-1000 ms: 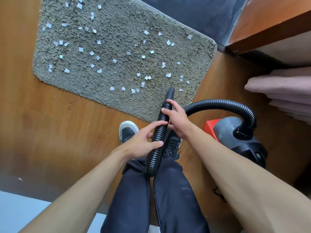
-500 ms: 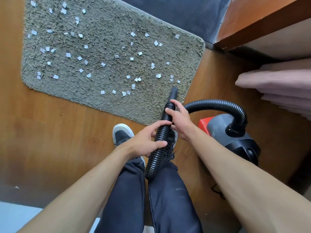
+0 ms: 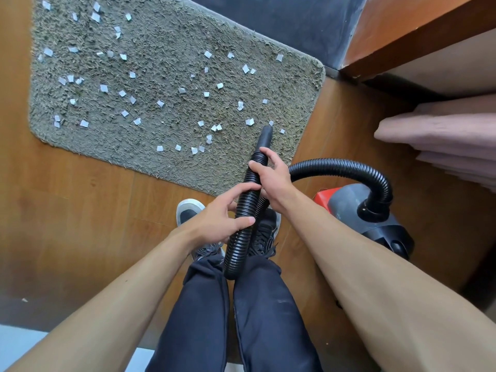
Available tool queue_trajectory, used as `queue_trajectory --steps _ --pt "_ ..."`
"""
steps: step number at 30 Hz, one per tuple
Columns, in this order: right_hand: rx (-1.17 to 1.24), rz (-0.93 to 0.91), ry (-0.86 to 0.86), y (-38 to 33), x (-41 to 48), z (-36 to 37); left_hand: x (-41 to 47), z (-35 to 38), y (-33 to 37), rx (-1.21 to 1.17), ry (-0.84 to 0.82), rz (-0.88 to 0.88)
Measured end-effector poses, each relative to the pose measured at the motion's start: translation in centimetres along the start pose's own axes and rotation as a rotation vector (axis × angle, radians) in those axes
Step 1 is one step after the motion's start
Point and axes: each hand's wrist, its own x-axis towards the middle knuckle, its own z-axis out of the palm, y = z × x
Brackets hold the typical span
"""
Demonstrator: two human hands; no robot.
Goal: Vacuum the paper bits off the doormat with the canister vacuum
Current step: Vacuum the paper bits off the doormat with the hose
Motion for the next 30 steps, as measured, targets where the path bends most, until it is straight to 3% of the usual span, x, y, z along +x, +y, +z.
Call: queue_trajectory --steps 16,30 --pt "0.030 0.051 0.093 -0.2 -0.4 -3.4 1.1 2.1 1.6 0.073 -0.055 0.004" --pt "-0.057 0.075 -0.049 -2.2 0.6 -0.2 -0.1 -0.2 2.0 0.006 -0.004 -0.006"
